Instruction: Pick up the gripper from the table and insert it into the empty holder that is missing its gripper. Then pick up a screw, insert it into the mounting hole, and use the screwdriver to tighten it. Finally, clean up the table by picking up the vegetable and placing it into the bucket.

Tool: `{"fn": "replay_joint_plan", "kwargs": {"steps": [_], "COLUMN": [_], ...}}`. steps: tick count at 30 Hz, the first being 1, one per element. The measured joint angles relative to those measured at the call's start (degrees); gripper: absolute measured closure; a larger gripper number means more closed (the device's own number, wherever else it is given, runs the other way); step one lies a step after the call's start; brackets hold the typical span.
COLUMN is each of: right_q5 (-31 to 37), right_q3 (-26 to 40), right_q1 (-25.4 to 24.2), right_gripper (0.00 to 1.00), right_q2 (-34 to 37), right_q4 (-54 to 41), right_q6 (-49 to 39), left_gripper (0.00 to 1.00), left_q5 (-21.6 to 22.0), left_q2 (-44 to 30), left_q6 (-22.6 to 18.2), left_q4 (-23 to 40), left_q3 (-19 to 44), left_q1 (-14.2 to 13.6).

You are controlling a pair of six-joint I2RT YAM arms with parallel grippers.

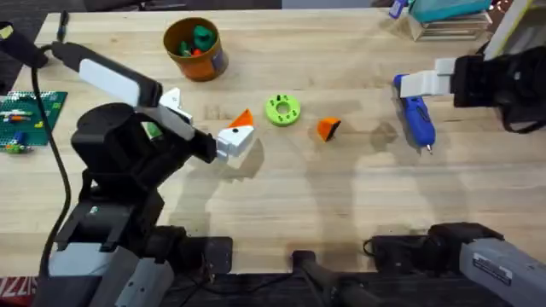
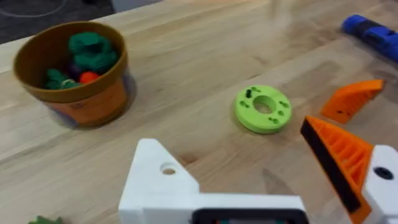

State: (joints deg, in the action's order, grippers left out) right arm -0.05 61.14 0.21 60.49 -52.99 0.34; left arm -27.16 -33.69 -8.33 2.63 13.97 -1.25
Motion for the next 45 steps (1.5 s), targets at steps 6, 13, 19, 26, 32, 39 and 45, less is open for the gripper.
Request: {"fn": "replay_joint_plan", "kwargs": {"steps": [6, 13, 19, 26, 32, 39, 45], "right_q5": [0.00, 0.00, 0.00, 0.00, 0.00, 0.00, 0.00], "right_q3": [0.00, 0.00, 0.00, 0.00, 0.00, 0.00, 0.00], "right_q1": [0.00, 0.00, 0.00, 0.00, 0.00, 0.00, 0.00], "right_gripper": [0.008, 0.007, 0.008, 0.009, 0.008, 0.008, 0.008], "right_q2": [0.00, 0.00, 0.00, 0.00, 0.00, 0.00, 0.00], "right_q4": [0.00, -0.01, 0.00, -0.02, 0.00, 0.00, -0.01], "right_q6": [0.00, 0.00, 0.00, 0.00, 0.00, 0.00, 0.00], "left_gripper": [0.015, 0.015, 0.015, 0.015, 0.015, 0.015, 0.015], "left_q5": [-7.70, -10.13, -10.68, -10.84, -10.00, -11.05, -16.15], "left_q2": [4.73, 14.89, 22.62, 30.10, 30.63, 30.86, 30.86], "left_q6": [-1.84, -2.44, -0.10, 4.32, 6.86, 7.38, 7.54], "left_q4": [0.21, 5.88, 10.13, 10.52, 4.19, 1.80, 2.11], "left_q3": [-3.04, -5.03, -5.10, -9.04, -11.64, -12.95, -12.97], "left_q1": [0.84, 0.41, 0.41, 0.19, -0.09, -3.96, -5.87]}}
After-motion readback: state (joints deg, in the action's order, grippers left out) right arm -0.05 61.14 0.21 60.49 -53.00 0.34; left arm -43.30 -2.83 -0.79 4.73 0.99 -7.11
